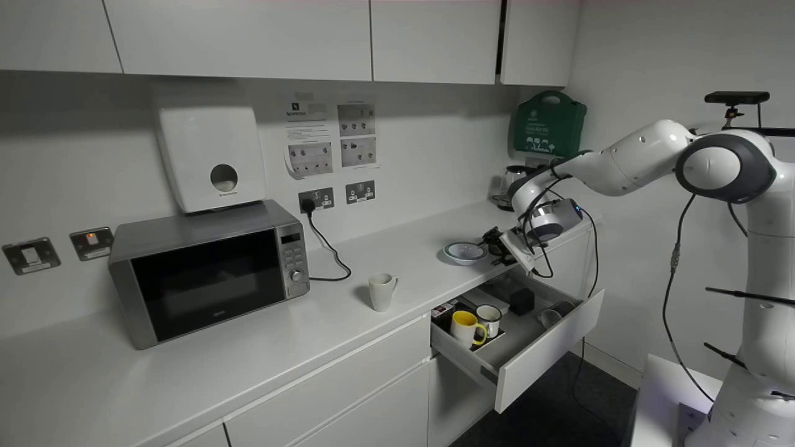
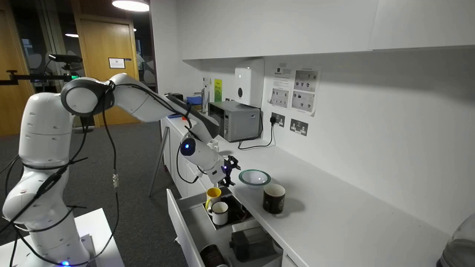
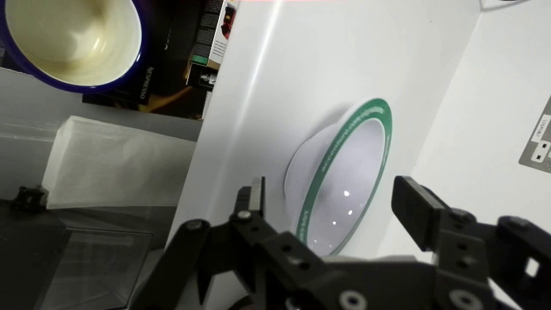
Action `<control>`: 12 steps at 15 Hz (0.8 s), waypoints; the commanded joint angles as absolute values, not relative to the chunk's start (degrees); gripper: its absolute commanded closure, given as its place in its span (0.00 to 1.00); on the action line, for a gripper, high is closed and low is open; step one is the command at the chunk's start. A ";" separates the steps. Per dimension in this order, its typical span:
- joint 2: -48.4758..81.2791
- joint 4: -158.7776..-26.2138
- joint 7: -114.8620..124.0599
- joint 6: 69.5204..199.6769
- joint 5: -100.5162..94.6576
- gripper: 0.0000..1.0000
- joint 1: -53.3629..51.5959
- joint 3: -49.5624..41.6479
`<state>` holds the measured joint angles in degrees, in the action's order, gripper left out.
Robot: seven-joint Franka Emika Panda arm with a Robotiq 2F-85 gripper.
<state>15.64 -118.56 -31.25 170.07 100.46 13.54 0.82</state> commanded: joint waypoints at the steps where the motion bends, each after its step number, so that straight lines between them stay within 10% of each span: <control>1: 13.07 -120.39 -34.25 168.10 102.53 0.00 14.13 0.59; 12: 15.16 -117.45 -38.63 168.20 106.39 0.00 13.99 0.41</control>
<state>15.64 -118.36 -35.12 170.07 103.58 13.54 0.81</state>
